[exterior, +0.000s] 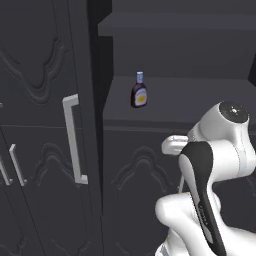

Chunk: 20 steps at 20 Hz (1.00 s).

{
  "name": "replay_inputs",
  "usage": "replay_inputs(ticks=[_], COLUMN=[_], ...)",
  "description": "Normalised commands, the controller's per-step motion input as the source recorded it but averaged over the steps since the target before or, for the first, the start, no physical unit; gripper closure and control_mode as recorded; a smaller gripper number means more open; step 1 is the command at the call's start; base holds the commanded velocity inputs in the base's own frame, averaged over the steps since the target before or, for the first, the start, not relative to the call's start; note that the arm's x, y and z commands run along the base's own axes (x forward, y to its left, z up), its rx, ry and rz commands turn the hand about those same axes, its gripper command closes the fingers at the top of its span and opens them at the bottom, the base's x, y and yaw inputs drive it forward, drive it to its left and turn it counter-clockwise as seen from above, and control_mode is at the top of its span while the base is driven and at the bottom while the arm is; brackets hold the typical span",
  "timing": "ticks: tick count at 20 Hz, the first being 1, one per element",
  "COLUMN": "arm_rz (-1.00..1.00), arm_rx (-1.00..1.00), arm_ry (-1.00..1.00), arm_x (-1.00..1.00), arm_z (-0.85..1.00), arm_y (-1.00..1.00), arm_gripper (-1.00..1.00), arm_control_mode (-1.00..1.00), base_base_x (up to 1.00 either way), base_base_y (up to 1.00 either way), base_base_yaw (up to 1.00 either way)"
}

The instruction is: Take 2 condiments from the cabinet and move them on the counter near the stove.Make sure the condiments are lined up with each other, next to each other.

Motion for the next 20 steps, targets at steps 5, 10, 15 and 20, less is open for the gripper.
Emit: replay_inputs(ticks=[5, 10, 15, 20], arm_rz=[0.1, 0.18, 0.16, 0.1], arm_rx=[0.0, 0.0, -0.03, -0.03], arm_ry=[-0.26, -0.39, -0.45, -0.34], arm_x=[0.73, 0.62, 0.4, 0.29], arm_z=[0.22, 0.37, 0.41, 0.57], arm_y=[-0.01, -0.02, 0.0, 0.0], arm_gripper=[-1.0, -1.0, -1.0, -1.0], arm_control_mode=[-1.0, -1.0, -1.0, -1.0], base_base_x=[0.0, 0.0, 0.0, 0.0], base_base_y=[0.0, 0.0, 0.0, 0.0], base_base_yaw=[0.0, 0.0, 0.0, 0.0])
